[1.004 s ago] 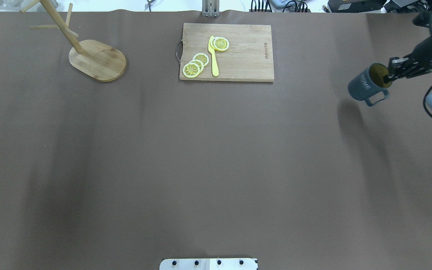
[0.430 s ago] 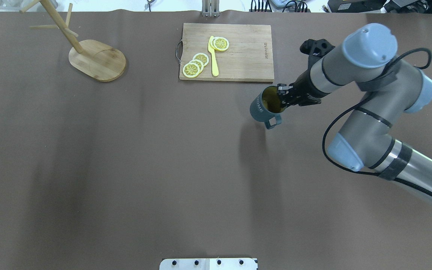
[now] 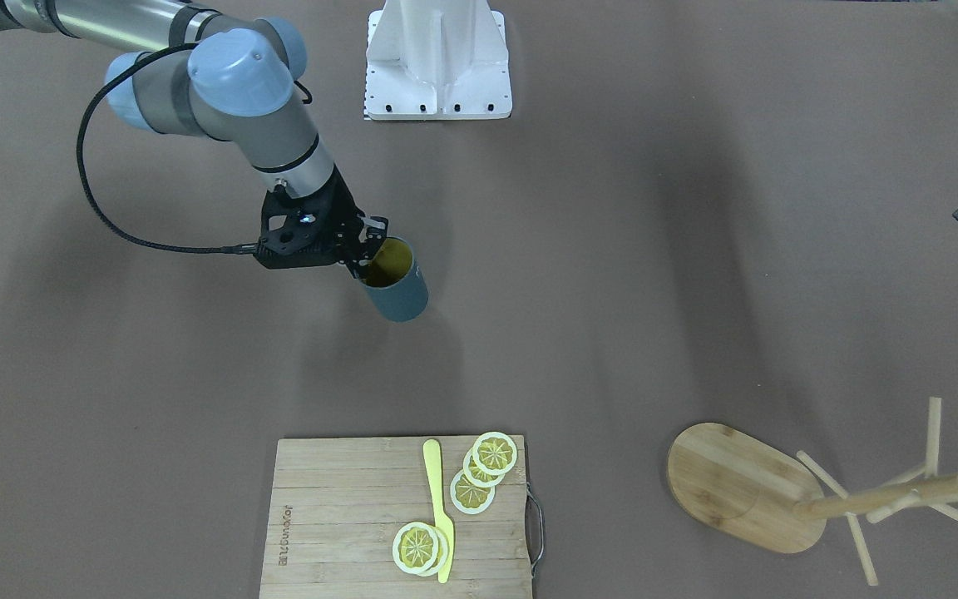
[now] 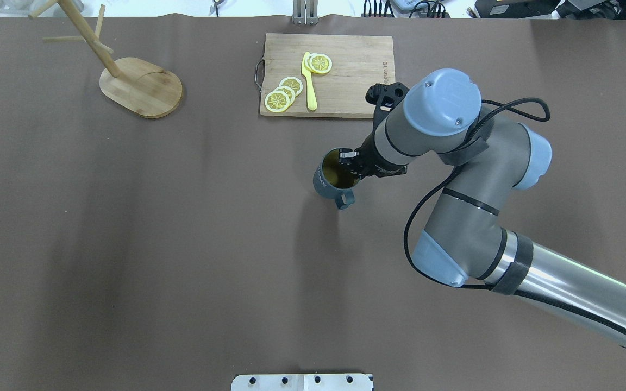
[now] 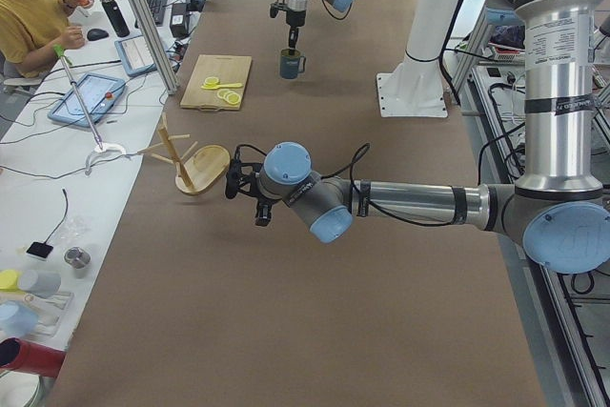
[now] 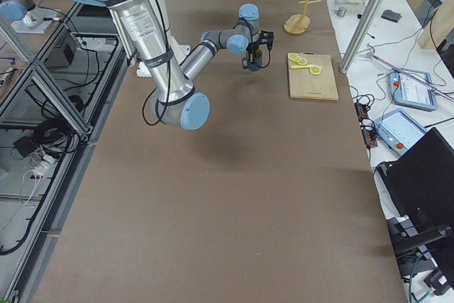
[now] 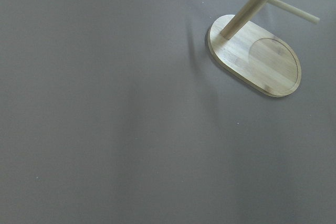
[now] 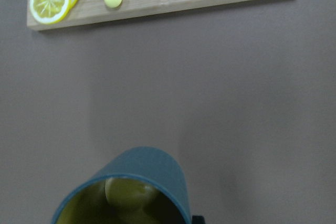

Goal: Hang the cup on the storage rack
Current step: 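Carry the blue mug with the right gripper to the table center and lower it, then open the right gripper and raise it away from the mug, then move the left gripper toward the mug while the right arm withdraws aside, then lower the left gripper over the mug rim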

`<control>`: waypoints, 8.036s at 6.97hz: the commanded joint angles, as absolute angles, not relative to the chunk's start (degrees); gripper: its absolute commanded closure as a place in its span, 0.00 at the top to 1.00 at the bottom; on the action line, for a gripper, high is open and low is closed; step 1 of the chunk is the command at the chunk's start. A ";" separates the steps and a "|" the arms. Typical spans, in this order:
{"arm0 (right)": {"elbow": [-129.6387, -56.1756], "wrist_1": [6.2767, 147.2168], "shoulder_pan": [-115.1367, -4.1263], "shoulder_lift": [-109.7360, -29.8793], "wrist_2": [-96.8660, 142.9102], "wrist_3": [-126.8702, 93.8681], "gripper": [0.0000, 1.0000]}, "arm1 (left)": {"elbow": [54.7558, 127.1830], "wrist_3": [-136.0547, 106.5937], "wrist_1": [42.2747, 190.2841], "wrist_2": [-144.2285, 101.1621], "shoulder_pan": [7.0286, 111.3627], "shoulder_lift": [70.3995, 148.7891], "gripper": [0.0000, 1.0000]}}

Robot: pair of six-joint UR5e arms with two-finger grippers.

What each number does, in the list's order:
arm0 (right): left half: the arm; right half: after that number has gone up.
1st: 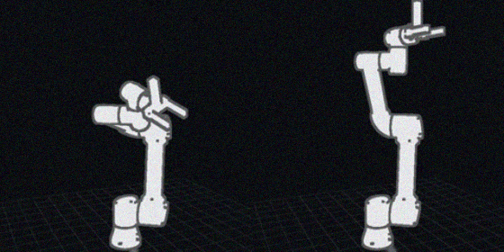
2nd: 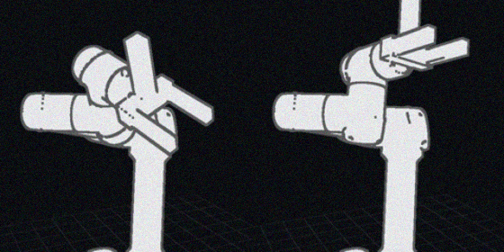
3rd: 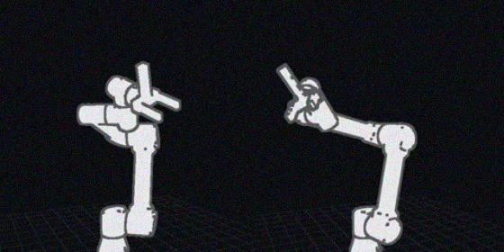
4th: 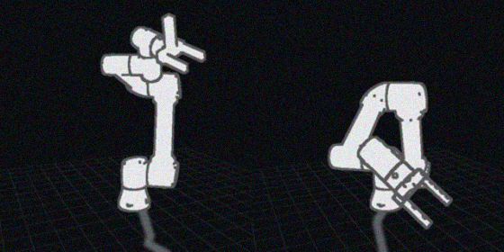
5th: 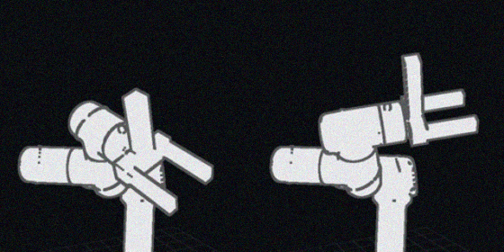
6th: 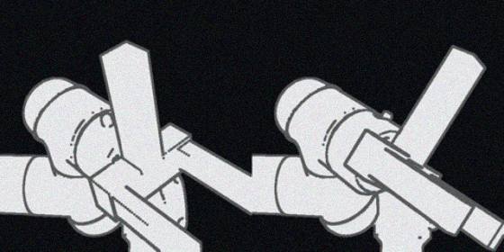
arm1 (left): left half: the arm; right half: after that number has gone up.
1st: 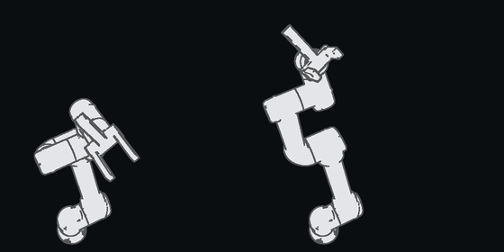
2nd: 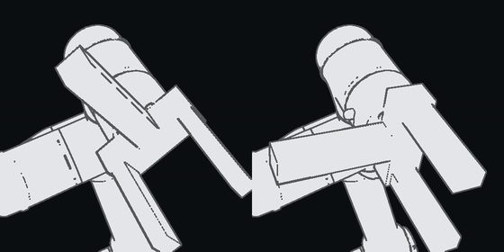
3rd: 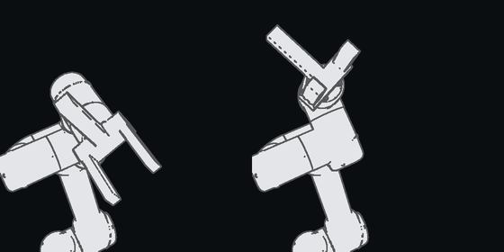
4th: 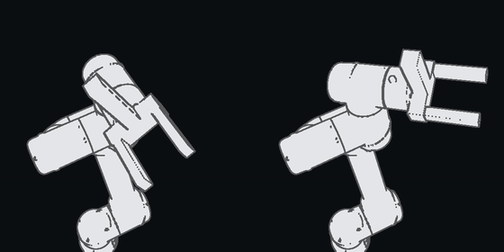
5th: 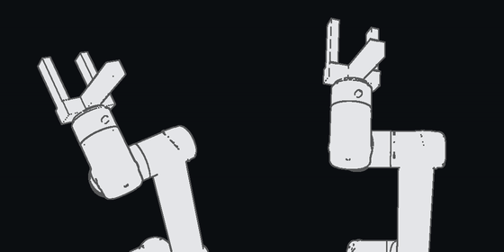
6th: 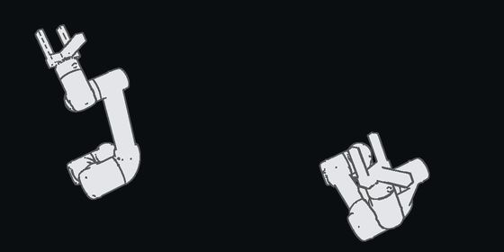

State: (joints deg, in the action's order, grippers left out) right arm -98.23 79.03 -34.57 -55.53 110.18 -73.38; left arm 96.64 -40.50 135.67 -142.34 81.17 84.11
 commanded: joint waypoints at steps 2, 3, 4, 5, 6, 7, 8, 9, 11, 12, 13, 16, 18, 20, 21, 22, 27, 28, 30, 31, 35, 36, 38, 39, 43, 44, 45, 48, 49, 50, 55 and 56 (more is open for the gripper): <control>-97.91 80.94 -29.98 -53.97 106.97 -73.39 0.00 | 96.68 -40.43 138.41 -142.29 80.42 84.02 0.97; -97.48 83.12 -29.27 -52.22 106.61 -73.39 0.00 | 96.77 -40.52 138.51 -142.38 80.42 83.85 0.97; -97.21 83.49 -28.75 -51.60 106.18 -73.39 0.00 | 96.85 -40.43 138.78 -142.47 80.42 83.59 0.97; -96.77 83.50 -28.39 -51.42 105.91 -73.39 0.00 | 96.86 -40.43 138.95 -142.47 80.42 83.50 0.97; -96.68 83.50 -28.30 -51.50 105.91 -73.48 0.67 | 96.94 -40.43 139.13 -142.47 80.42 83.50 0.97; -96.59 83.50 -28.21 -51.59 105.91 -73.48 0.72 | 96.77 -40.52 140.44 -142.47 80.42 83.50 0.97; -97.29 83.50 -28.30 -51.50 106.08 -73.48 0.99 | 96.59 -40.52 140.45 -142.47 80.42 83.41 0.98; -98.43 83.41 -29.69 -51.59 106.61 -73.30 1.00 | 96.50 -40.52 140.45 -143.43 79.38 83.93 0.98; -101.93 83.41 -37.40 -54.99 115.09 -72.43 1.00 | 99.56 -52.21 140.62 -143.09 76.21 89.52 0.98; -104.82 83.15 -40.40 -59.11 116.79 -70.94 1.00 | 102.97 -52.99 141.15 -140.30 73.33 90.17 0.98; -105.98 83.32 -42.78 -61.33 117.68 -66.49 1.00 | 106.40 -53.52 142.02 -134.70 69.39 90.61 0.98; -105.56 83.23 -49.90 -66.78 119.62 -56.47 1.00 | 106.79 -53.53 142.21 -129.29 65.92 100.60 0.98; -103.63 83.23 -53.07 -68.55 120.05 -51.35 1.00 | 110.11 -52.74 142.29 -117.07 57.46 104.75 0.94; -99.25 82.88 -56.84 -68.47 121.81 -45.65 1.00 | 110.30 -53.34 142.29 -100.28 43.40 107.75 0.97; -96.79 82.71 -58.69 -68.29 122.08 -42.66 1.00 | 110.22 -53.09 142.29 -86.62 34.54 108.01 0.97; -95.29 82.71 -59.67 -68.29 122.08 -40.97 1.00 | 109.17 -52.48 141.77 -74.74 25.14 110.02 0.97; -94.04 82.71 -60.03 -69.08 121.99 -41.05 1.00 | 101.27 -51.77 137.90 -61.39 13.40 114.43 0.97; -94.04 82.62 -60.12 -69.87 121.99 -40.96 1.00 | 99.95 -51.68 137.90 -60.83 13.36 114.61 0.97; -94.04 82.62 -60.12 -70.05 121.99 -41.13 1.00 | 97.39 -51.68 137.90 -60.65 12.58 116.53 0.97; -93.96 82.62 -60.12 -70.14 121.99 -41.05 1.00 | 96.08 -51.68 137.81 -59.08 11.61 116.98 0.97; -92.46 81.83 -60.12 -70.14 121.99 -40.96 1.00 | 93.00 -51.68 137.81 -58.80 11.34 118.65 0.97; -92.29 81.83 -60.12 -70.14 121.99 -40.96 1.00 | 92.55 -51.68 137.81 -58.80 11.34 119.00 0.97; -92.29 81.83 -60.12 -70.14 121.99 -40.96 1.00 | 91.24 -51.68 137.99 -58.71 11.08 119.18 0.97; -92.29 81.83 -60.12 -70.14 121.99 -40.96 1.00 | 90.45 -51.68 138.25 -58.80 10.99 119.61 0.97; -90.54 79.65 -60.12 -70.05 121.99 -41.04 1.00 | 90.09 -51.68 138.60 -53.79 8.97 121.54 0.97; -88.00 75.54 -60.12 -70.22 121.99 -41.13 1.00 | 89.39 -51.51 138.52 -53.53 8.96 121.73 0.97; -86.59 72.80 -60.12 -70.22 121.99 -41.39 1.00 | 89.73 -51.59 138.60 -53.70 8.96 121.99 0.97; -86.57 72.69 -60.12 -70.14 121.99 -41.31 1.00 | 90.54 -50.45 138.69 -53.88 8.88 123.48 0.97; -86.57 72.69 -60.12 -70.22 122.08 -41.31 1.00 | 88.96 -50.45 138.78 -53.79 8.79 124.27 0.97; -86.57 72.69 -60.12 -70.31 121.99 -41.31 1.00 | 87.55 -50.54 138.78 -53.70 8.79 124.89 0.97; -86.57 72.69 -60.12 -70.22 122.08 -41.40 1.00 | 86.48 -50.45 138.78 -53.61 9.05 125.77 0.97; -86.57 72.69 -60.12 -70.22 122.08 -41.40 1.00 | 86.48 -50.45 138.87 -53.61 9.23 125.86 0.97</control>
State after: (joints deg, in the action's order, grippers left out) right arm -86.57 72.69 -60.12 -70.23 122.08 -41.36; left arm 86.49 -50.46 138.83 -53.64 9.04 125.75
